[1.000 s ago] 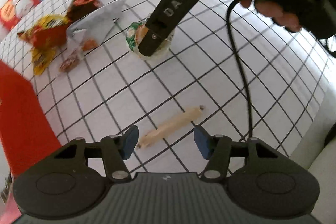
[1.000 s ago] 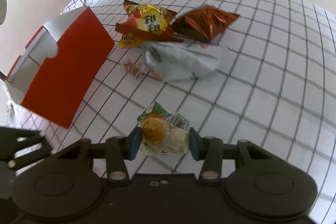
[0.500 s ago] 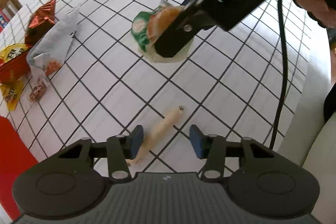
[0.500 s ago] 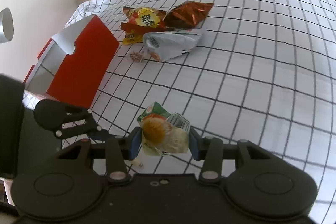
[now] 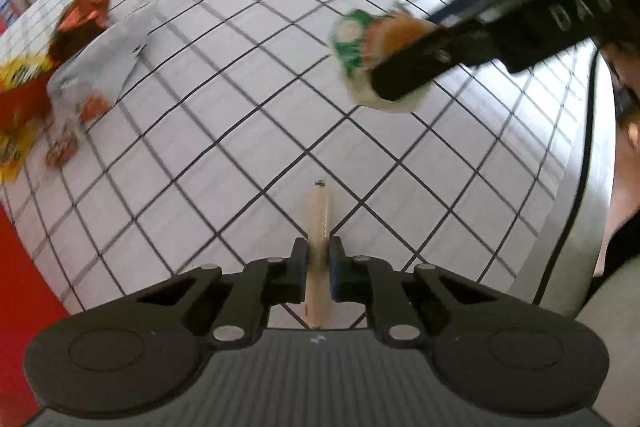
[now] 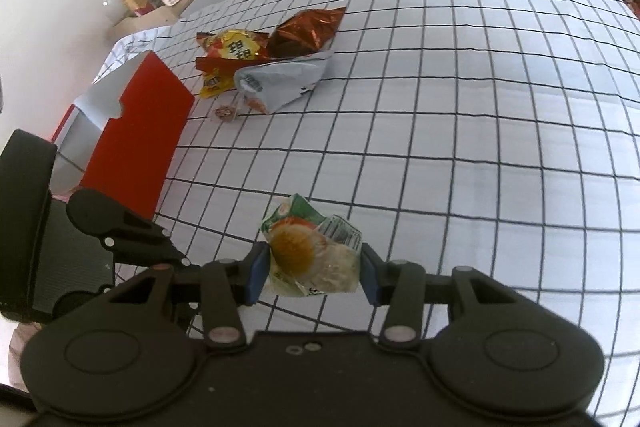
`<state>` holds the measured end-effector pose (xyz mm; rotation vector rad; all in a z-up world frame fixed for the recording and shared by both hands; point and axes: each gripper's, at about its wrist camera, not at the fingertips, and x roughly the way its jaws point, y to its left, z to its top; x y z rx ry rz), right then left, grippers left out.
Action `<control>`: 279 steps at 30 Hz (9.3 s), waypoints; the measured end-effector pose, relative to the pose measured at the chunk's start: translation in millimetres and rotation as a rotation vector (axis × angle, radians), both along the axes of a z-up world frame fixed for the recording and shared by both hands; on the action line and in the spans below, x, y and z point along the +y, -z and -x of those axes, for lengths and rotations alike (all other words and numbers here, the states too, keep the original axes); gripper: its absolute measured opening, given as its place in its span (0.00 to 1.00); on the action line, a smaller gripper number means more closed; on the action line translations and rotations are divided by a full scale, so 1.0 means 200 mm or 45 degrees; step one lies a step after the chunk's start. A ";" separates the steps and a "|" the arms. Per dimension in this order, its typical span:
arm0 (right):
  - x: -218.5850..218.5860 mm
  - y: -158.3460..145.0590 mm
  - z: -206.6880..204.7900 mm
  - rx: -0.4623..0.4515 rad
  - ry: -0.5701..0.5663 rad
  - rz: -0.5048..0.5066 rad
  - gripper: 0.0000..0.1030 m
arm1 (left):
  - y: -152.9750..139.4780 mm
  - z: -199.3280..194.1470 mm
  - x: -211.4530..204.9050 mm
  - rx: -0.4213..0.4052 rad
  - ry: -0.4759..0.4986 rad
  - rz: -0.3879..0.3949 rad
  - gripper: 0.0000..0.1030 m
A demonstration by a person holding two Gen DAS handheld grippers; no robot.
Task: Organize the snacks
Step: 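Carry the wooden stick in the left tool while the right tool carries the pastry packet into the box, then open both tools to drop the stick and pastry packet into the box, then move both tools out of the box toward the remaining snacks, then grasp the red-and-yellow chip bag with the left tool while the right tool grasps the white packet, then carry the chip bag in the left tool while the right tool carries the white packet into the box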
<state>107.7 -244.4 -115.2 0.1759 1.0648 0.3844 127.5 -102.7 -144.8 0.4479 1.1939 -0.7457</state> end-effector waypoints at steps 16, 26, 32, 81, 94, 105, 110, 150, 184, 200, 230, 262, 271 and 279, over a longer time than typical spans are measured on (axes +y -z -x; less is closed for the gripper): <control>0.18 -0.16 0.04 -0.056 -0.072 0.043 0.43 | -0.27 0.09 0.37 -0.091 -0.610 0.265 0.10; 0.43 -0.36 -0.02 -0.160 -0.235 0.036 0.44 | -0.51 0.17 0.72 -0.208 -0.917 0.373 0.10; 0.61 -0.43 -0.08 -0.204 -0.325 0.020 0.43 | -0.61 0.19 0.89 -0.274 -1.048 0.388 0.10; 1.89 0.03 -0.55 -0.115 -0.582 0.355 0.44 | -0.22 -0.38 1.68 -0.069 -1.270 -0.161 0.10; 1.90 0.06 -0.52 -0.087 -0.581 0.373 0.50 | -0.18 -0.36 1.65 -0.044 -1.241 -0.148 0.10; 1.83 -0.06 -0.45 -0.116 -0.565 0.312 0.60 | -0.27 -0.25 1.67 -0.118 -1.237 -0.057 0.25; 1.79 -0.14 -0.40 -0.140 -0.543 0.271 0.63 | -0.33 -0.19 1.67 -0.154 -1.220 0.005 0.29; 0.65 -0.54 -0.06 -0.367 -0.361 0.054 0.99 | -0.72 0.09 0.71 -0.452 -1.130 0.304 0.72; 0.05 -0.22 -0.85 -0.092 -0.235 -0.026 0.95 | -0.38 -0.94 0.46 -0.050 -1.612 0.199 0.73; 0.25 0.09 -1.04 0.111 -0.256 -0.077 0.87 | -0.11 -1.18 0.52 0.070 -1.582 0.143 0.73; 0.17 0.00 -0.86 0.006 -0.196 -0.130 0.19 | -0.28 -0.96 0.52 -0.017 -1.541 0.230 0.32; 0.23 -0.52 -0.41 -0.284 -0.195 -0.152 0.15 | -0.81 -0.27 0.72 -0.194 -1.429 0.378 0.30; 0.52 -0.61 -0.35 -0.336 -0.283 -0.197 0.15 | -0.87 -0.14 1.00 -0.235 -1.511 0.373 0.30; 0.80 -0.65 -0.31 -0.357 -0.362 -0.197 0.15 | -0.90 -0.02 1.26 -0.266 -1.560 0.377 0.30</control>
